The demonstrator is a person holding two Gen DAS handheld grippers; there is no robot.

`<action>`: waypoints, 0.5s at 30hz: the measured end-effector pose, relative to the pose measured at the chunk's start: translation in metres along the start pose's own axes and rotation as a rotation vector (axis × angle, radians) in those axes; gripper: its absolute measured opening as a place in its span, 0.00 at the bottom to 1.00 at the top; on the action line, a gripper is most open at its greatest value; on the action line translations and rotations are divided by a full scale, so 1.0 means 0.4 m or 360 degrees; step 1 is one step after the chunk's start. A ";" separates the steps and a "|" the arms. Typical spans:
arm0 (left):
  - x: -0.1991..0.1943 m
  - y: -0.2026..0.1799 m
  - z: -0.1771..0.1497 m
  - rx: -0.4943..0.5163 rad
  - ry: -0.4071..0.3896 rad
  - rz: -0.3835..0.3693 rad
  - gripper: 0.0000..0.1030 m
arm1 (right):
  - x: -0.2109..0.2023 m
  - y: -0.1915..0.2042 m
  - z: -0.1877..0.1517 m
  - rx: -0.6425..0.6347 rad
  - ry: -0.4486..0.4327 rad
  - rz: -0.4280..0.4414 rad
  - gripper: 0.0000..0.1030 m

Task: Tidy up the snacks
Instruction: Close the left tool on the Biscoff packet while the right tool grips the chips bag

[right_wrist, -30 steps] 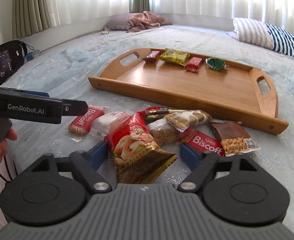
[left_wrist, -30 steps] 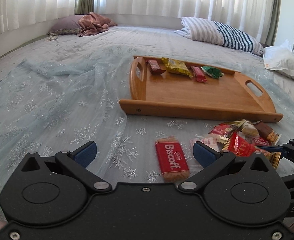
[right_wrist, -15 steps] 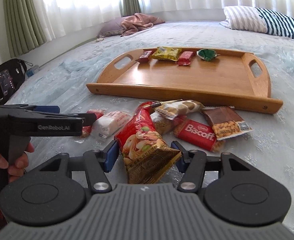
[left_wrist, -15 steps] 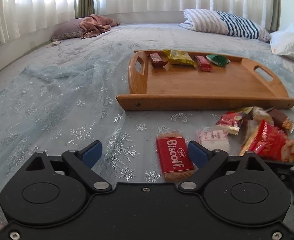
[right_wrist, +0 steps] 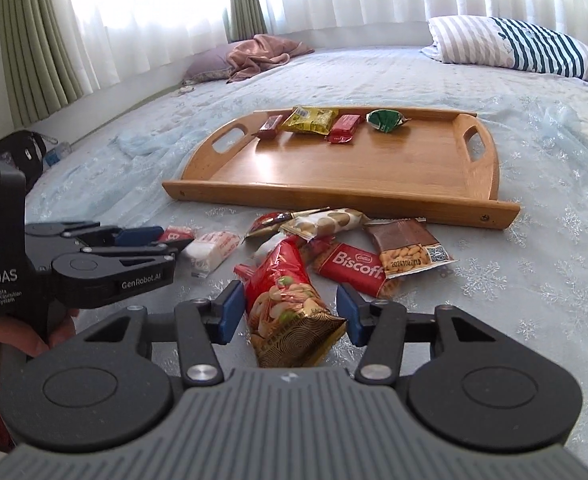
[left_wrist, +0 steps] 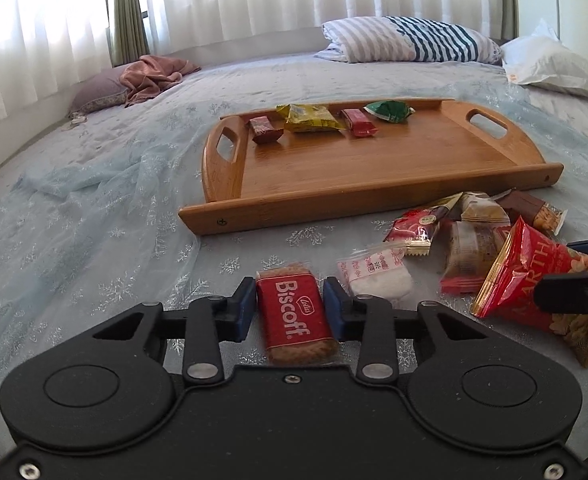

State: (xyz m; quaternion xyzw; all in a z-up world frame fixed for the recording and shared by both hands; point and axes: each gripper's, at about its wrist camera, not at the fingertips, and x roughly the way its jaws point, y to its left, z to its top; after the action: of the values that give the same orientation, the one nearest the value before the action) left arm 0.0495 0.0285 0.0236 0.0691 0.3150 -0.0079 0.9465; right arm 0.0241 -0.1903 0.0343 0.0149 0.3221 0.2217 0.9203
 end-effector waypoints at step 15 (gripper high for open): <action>-0.024 0.027 -0.012 -0.0086 -0.0036 -0.0009 0.33 | 0.047 0.042 -0.011 -0.0183 0.0077 -0.0057 0.49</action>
State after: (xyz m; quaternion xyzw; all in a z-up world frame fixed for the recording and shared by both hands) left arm 0.0396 0.0397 0.0267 0.0426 0.3046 -0.0030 0.9515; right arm 0.0279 -0.1679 0.0224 -0.0490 0.3313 0.2235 0.9154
